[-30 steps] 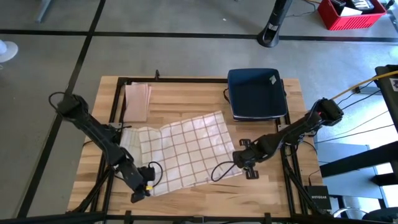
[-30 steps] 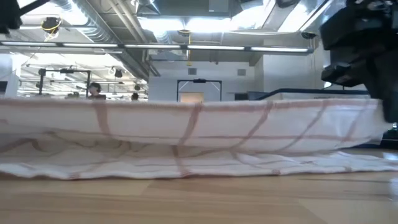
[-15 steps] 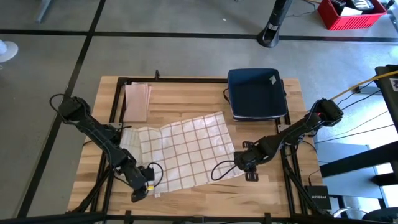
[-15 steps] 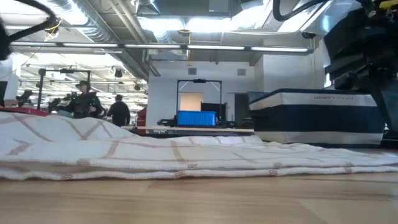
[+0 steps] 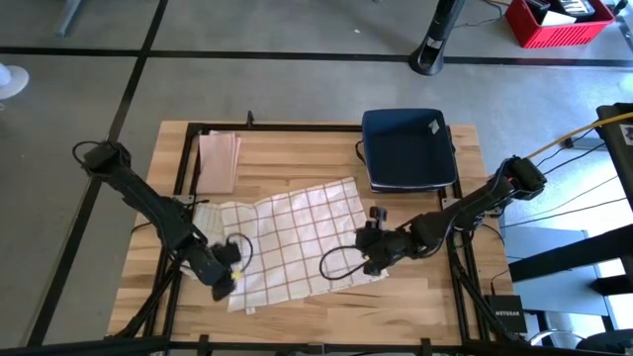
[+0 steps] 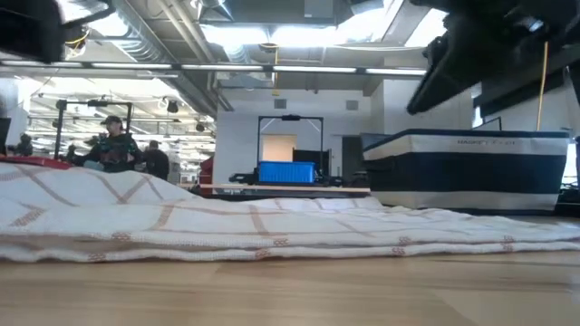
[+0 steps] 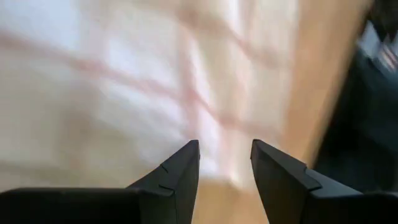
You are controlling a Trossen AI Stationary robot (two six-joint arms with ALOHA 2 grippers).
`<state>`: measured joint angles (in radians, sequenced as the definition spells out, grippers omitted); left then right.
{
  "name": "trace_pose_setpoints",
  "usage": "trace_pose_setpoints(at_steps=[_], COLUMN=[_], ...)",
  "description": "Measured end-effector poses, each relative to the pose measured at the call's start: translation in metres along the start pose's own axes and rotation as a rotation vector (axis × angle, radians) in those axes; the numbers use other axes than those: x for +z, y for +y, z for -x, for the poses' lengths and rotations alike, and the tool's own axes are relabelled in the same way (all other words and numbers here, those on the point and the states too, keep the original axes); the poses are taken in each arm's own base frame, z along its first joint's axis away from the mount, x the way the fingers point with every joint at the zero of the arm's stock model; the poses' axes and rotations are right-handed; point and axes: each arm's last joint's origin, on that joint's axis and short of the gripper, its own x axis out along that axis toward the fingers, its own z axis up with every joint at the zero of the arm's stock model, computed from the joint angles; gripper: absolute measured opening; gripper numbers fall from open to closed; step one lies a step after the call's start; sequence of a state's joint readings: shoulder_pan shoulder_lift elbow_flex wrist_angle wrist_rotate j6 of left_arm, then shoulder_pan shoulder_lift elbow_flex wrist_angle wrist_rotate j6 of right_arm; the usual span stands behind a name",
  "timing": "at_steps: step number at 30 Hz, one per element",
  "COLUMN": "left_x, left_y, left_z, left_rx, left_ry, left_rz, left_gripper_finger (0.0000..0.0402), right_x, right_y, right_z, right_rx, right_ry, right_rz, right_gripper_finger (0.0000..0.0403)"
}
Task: Fold towel
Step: Fold the white squared towel
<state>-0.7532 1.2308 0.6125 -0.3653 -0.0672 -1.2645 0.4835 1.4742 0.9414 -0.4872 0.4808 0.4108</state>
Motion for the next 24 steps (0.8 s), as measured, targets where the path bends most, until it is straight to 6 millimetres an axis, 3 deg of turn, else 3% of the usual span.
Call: trace_pose_setpoints(at_steps=[5, 12, 20, 24], left_x=[0.007, 0.013, 0.019, 0.021], left_y=[0.006, 0.009, 0.013, 0.016], left_z=[0.005, 0.001, -0.002, -0.002], left_rx=[0.125, 0.244, 0.309, 0.336], left_ry=[-0.285, -0.482, -0.515, -0.505], left_rz=[-0.032, -0.123, -0.168, -0.161], left_gripper_finger=[0.0139, 0.0139, 0.0139, 0.0139], right_x=[-0.02, -0.062, -0.09, -0.105], right_y=[-0.007, -0.009, -0.012, -0.007], right_z=[-0.018, -0.034, -0.039, -0.031], right_rx=[0.054, 0.181, 0.251, 0.231], right_ry=[0.049, 0.198, 0.337, 0.442], right_rz=[-0.029, -0.099, -0.176, -0.162], right_gripper_finger=[0.0172, 0.0172, 0.0172, 0.0172])
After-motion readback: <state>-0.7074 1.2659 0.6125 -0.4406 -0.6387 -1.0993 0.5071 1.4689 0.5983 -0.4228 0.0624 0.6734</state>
